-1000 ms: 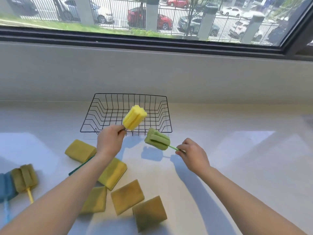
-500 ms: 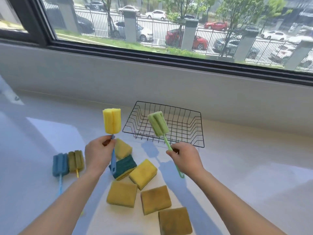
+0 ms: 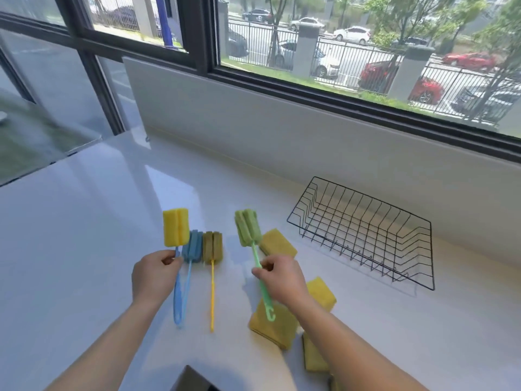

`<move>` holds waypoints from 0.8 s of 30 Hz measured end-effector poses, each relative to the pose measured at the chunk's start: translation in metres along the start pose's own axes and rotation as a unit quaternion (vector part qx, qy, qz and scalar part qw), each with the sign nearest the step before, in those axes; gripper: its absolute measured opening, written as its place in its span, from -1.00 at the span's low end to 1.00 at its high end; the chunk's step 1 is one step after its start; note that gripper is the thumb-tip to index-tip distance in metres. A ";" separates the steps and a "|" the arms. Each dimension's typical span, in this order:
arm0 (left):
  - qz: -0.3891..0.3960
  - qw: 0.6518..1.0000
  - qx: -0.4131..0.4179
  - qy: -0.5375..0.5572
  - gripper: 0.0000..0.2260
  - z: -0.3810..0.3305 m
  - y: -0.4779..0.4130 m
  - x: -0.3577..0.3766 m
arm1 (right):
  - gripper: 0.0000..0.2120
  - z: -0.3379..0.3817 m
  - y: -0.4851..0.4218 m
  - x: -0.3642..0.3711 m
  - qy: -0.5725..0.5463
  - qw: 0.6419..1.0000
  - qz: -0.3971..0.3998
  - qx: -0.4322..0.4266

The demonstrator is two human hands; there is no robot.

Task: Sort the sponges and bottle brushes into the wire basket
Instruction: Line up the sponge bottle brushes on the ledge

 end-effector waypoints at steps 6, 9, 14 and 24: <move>0.021 0.998 -0.042 -0.029 -0.86 0.050 -0.012 -0.009 | -0.54 0.009 -0.015 0.040 0.033 0.999 0.016 0.036; 0.043 0.996 -0.063 -0.039 -0.88 0.073 -0.014 -0.005 | -0.58 0.014 -0.022 0.058 0.084 0.995 0.032 0.043; 0.078 0.992 -0.085 -0.050 -0.89 0.099 -0.014 0.008 | -0.64 0.021 -0.027 0.083 0.150 0.987 0.038 0.053; 0.096 0.992 -0.067 -0.057 -0.86 0.104 -0.022 0.023 | -0.55 0.015 -0.037 0.107 0.212 0.975 0.029 0.053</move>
Point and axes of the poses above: each hand's wrist, its own y-axis away from the middle knuckle, its own x-axis out of the palm, z = x × y, the point moved 10 cm from there along -y, towards the middle knuckle, and after that the axes turned 13 degrees about x, right-handed, at the moved point
